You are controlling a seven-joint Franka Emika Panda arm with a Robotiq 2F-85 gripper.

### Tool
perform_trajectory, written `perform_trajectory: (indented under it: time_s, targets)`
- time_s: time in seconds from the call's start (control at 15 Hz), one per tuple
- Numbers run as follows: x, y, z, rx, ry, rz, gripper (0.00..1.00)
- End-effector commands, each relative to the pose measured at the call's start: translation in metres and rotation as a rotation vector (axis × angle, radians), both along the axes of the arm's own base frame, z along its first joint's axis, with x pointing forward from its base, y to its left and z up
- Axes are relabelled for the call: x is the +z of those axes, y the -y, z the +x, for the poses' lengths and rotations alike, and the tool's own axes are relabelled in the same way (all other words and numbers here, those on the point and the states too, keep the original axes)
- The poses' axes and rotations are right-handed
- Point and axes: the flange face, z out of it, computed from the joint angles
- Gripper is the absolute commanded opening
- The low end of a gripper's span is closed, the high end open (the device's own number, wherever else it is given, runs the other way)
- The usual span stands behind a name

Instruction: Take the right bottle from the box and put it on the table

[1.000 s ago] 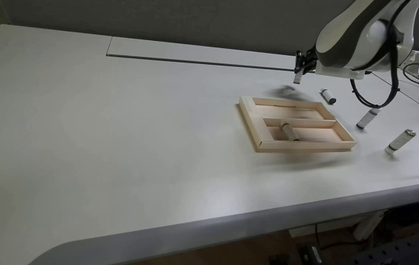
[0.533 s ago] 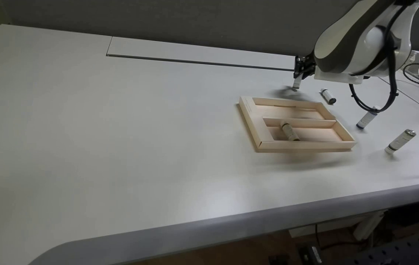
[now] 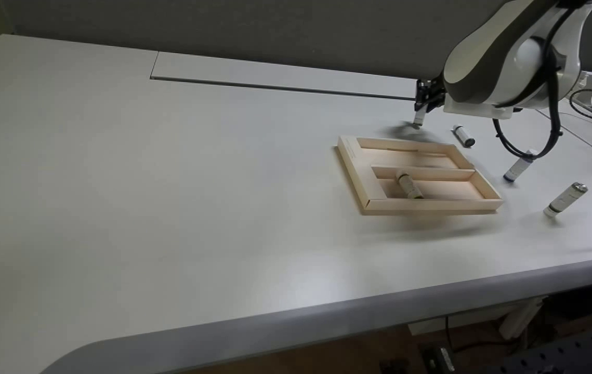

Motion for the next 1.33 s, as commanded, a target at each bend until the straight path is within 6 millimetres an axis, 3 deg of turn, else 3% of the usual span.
perform_trajectory:
  time_s: [0.0, 0.6, 0.67, 0.73, 0.87, 1.27]
  targets:
    - [0.001, -0.001, 0.001, -0.013, 0.003, 0.014, 0.07]
    - [-0.007, -0.004, -0.004, 0.001, -0.015, 0.004, 0.07]
    - [-0.007, -0.005, -0.004, 0.002, -0.016, 0.003, 0.19]
    - [-0.007, -0.005, -0.005, 0.003, -0.016, 0.002, 0.52]
    - [-0.008, -0.007, -0.007, 0.004, -0.022, 0.003, 0.59]
    - [-0.015, -0.010, -0.015, 0.009, -0.046, 0.008, 0.98]
